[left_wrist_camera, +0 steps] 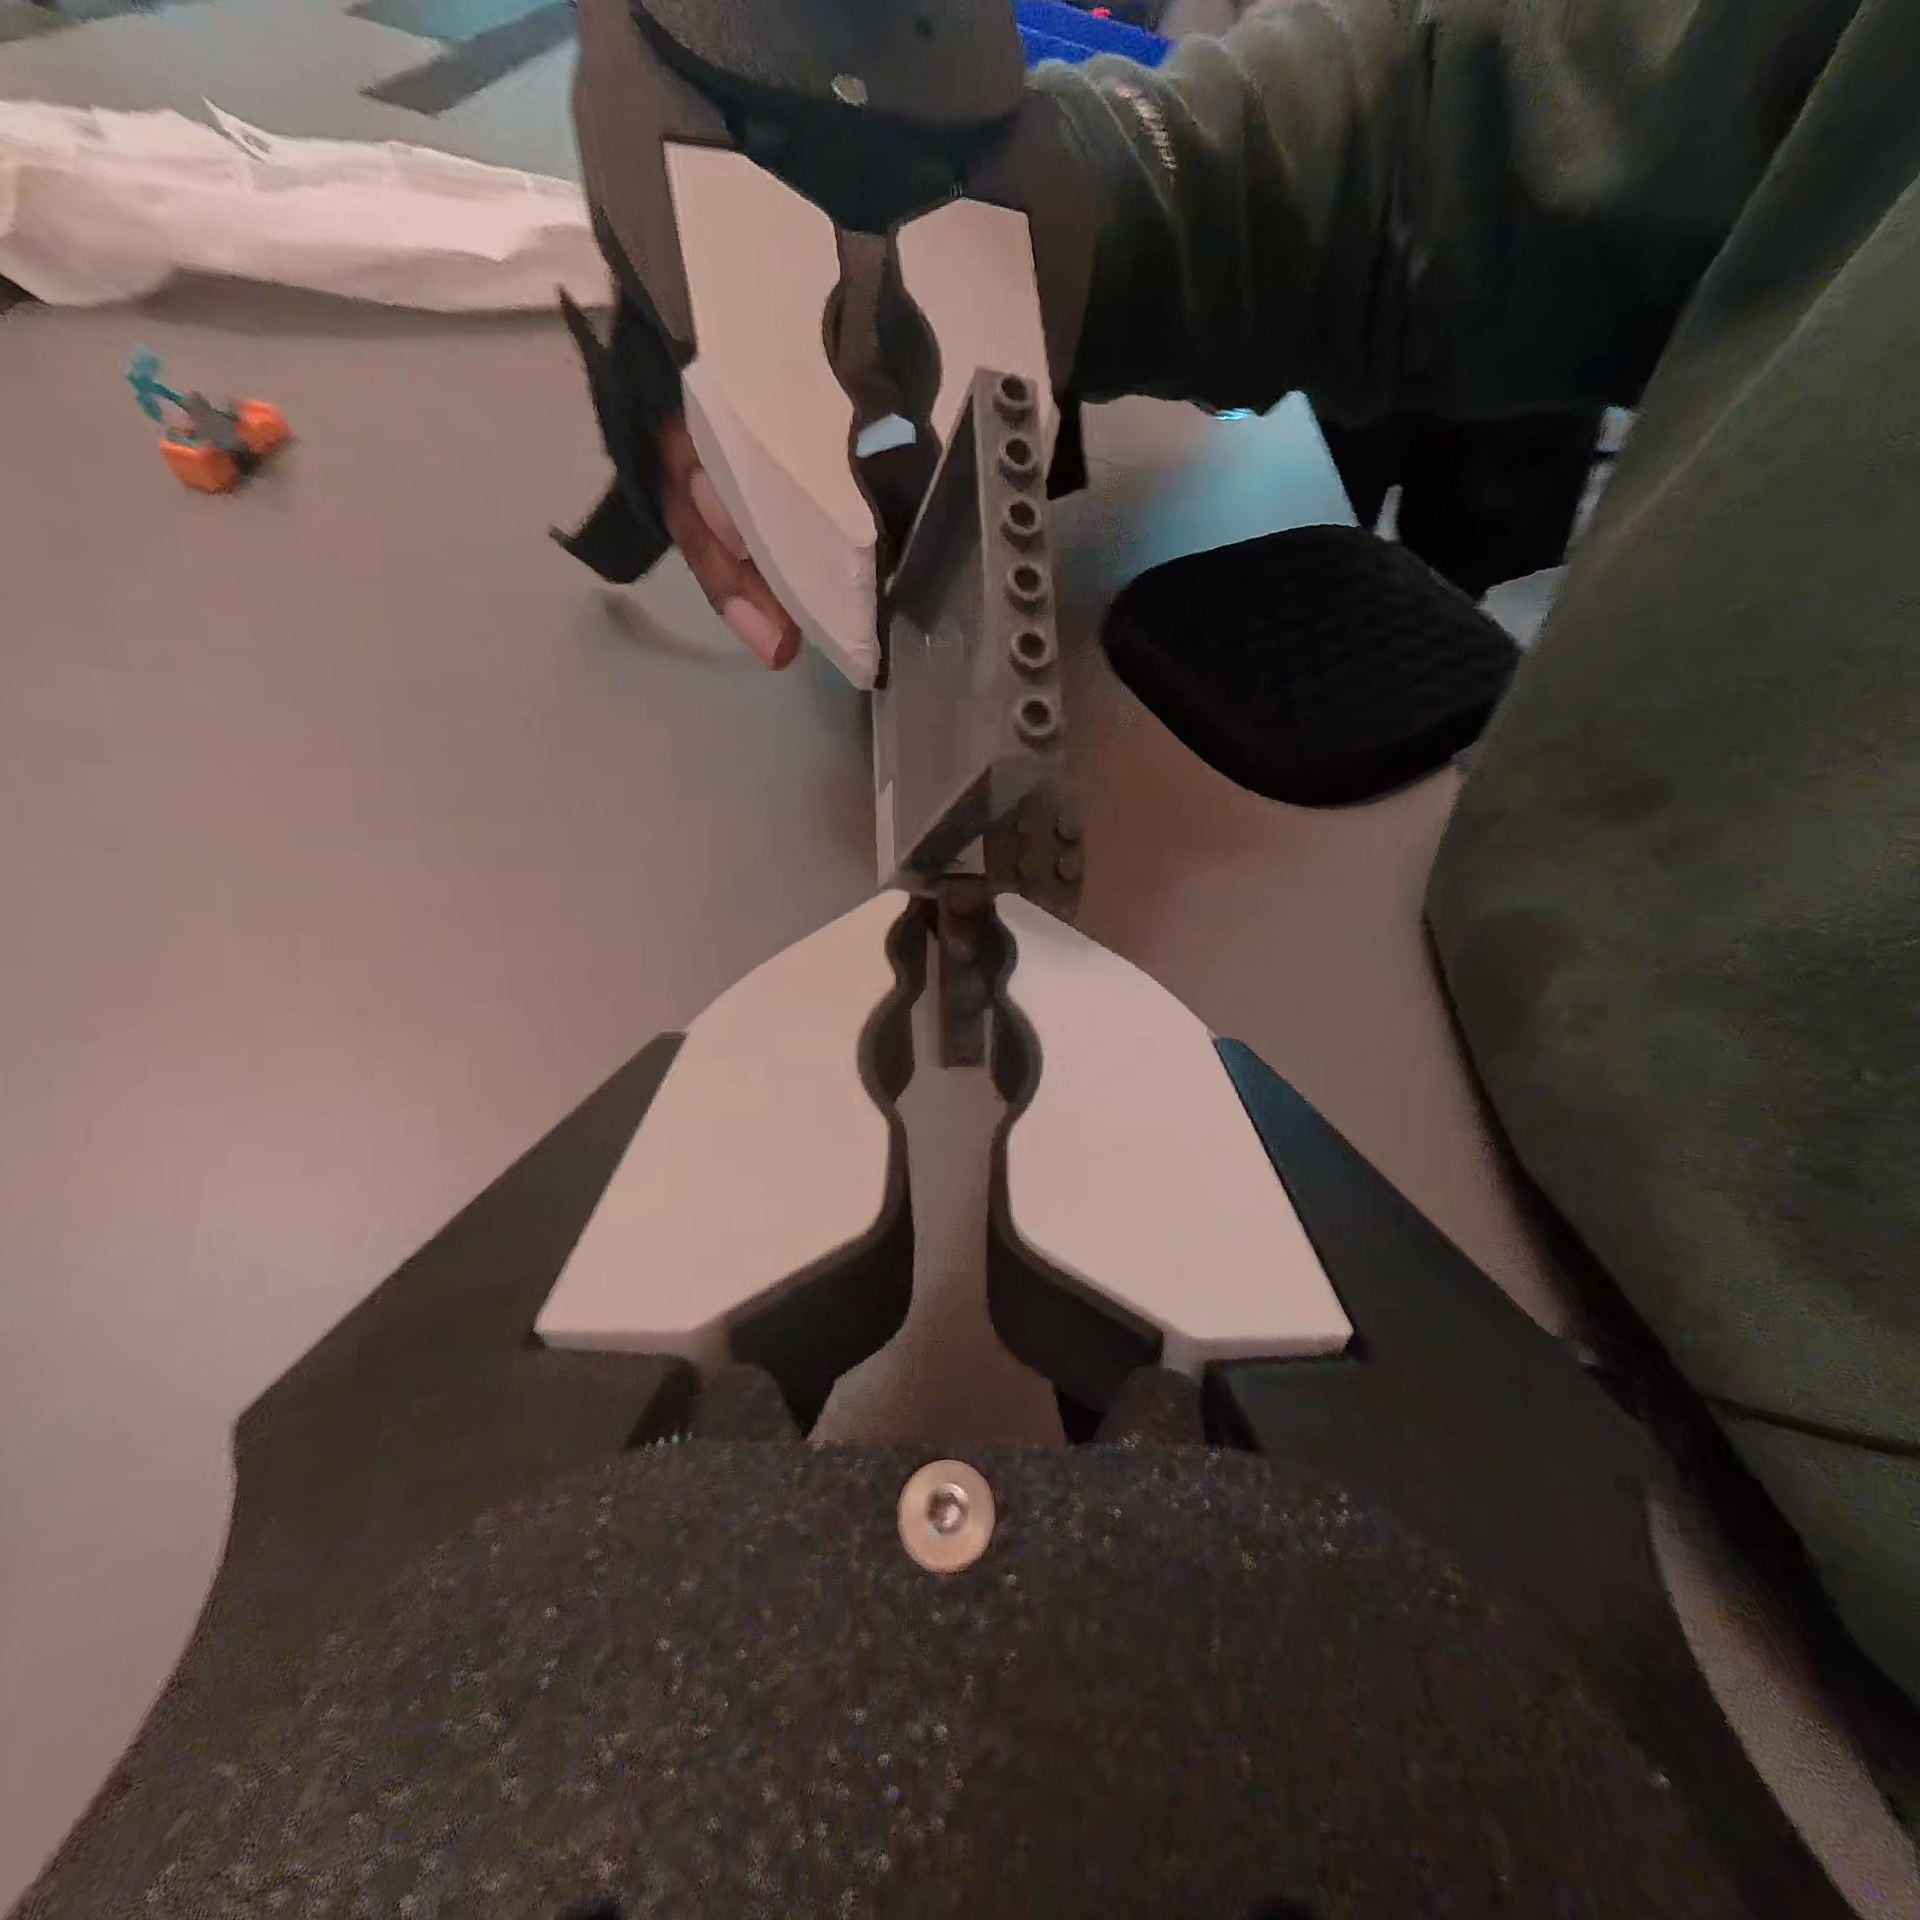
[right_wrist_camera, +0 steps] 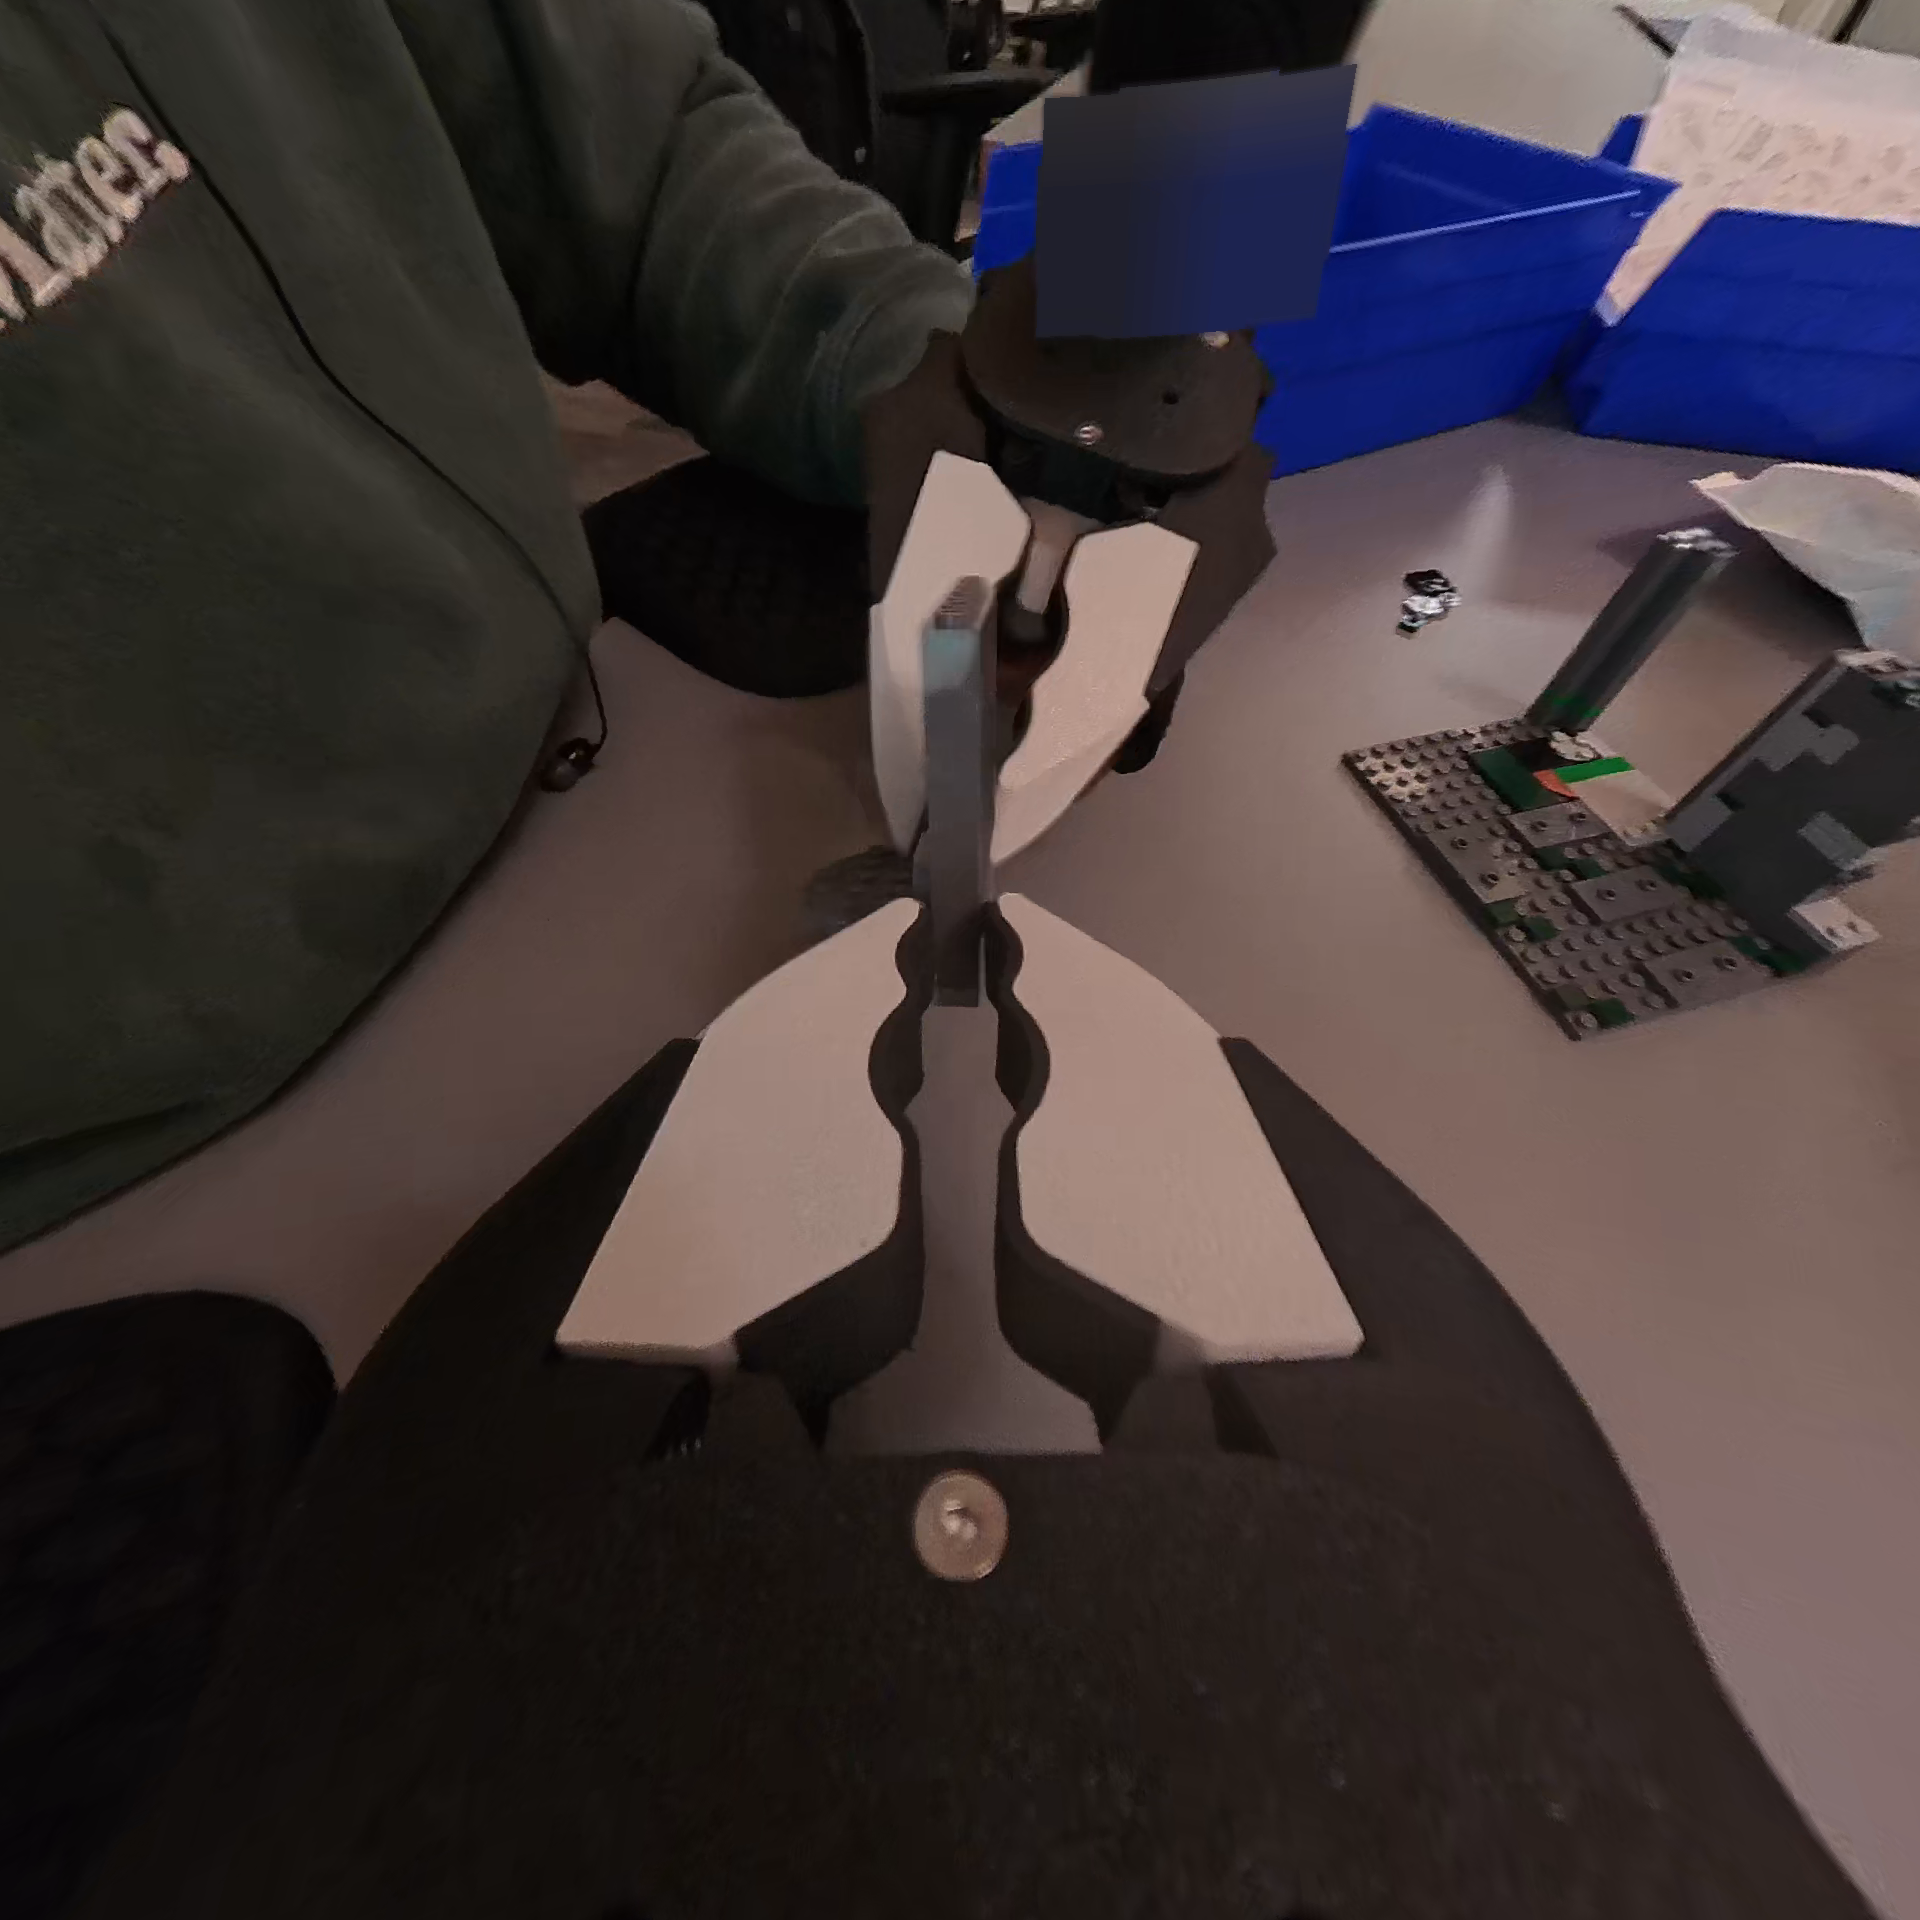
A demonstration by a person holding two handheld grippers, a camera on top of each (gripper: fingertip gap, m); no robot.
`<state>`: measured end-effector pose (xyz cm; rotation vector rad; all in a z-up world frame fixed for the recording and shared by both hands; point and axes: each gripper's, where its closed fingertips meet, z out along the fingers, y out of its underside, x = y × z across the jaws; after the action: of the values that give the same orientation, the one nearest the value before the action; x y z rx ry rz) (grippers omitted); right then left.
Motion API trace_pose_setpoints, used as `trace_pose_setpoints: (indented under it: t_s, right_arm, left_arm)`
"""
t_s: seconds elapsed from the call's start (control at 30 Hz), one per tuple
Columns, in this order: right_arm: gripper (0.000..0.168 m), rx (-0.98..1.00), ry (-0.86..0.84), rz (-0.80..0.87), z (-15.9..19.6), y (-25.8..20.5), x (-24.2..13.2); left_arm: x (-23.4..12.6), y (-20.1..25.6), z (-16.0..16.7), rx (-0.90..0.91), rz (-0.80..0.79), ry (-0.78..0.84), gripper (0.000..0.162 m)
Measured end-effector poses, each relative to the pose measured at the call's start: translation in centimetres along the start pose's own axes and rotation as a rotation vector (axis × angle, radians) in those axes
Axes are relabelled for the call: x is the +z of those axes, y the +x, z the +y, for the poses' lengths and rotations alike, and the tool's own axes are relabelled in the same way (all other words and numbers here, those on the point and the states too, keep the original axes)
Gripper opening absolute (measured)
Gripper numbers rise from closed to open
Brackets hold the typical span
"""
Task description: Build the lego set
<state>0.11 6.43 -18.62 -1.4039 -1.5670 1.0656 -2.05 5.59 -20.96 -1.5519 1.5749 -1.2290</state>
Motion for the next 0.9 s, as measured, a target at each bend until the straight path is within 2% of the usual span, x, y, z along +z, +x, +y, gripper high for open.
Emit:
trace_pose_setpoints:
  t_s: [0.2,0.37,0.53,0.73,0.9]
  right_arm:
    - [0.012,0.126,0.052,0.095,-0.5,0.1,-0.3]
    - [0.024,0.204,0.035,0.16,0.1,0.1,-0.8]
    - [0.023,0.186,-0.013,0.175,0.6,0.0,-0.4]
    - [0.021,0.089,-0.162,0.138,1.6,0.4,0.8]
    - [0.008,0.039,-0.262,0.102,3.8,1.6,1.4]
  left_arm:
    - [-0.3,-0.7,-0.3,0.198,-0.17,-0.017,0.008]
    - [-0.4,-0.7,0.2,0.284,-0.231,-0.039,0.008]
    - [-0.1,-0.5,1.3,0.253,-0.192,-0.086,0.008]
    - [0.4,-1.0,2.8,0.154,-0.126,-0.212,0.008]
    - [0.7,-2.6,4.0,0.084,-0.099,-0.333,0.008]
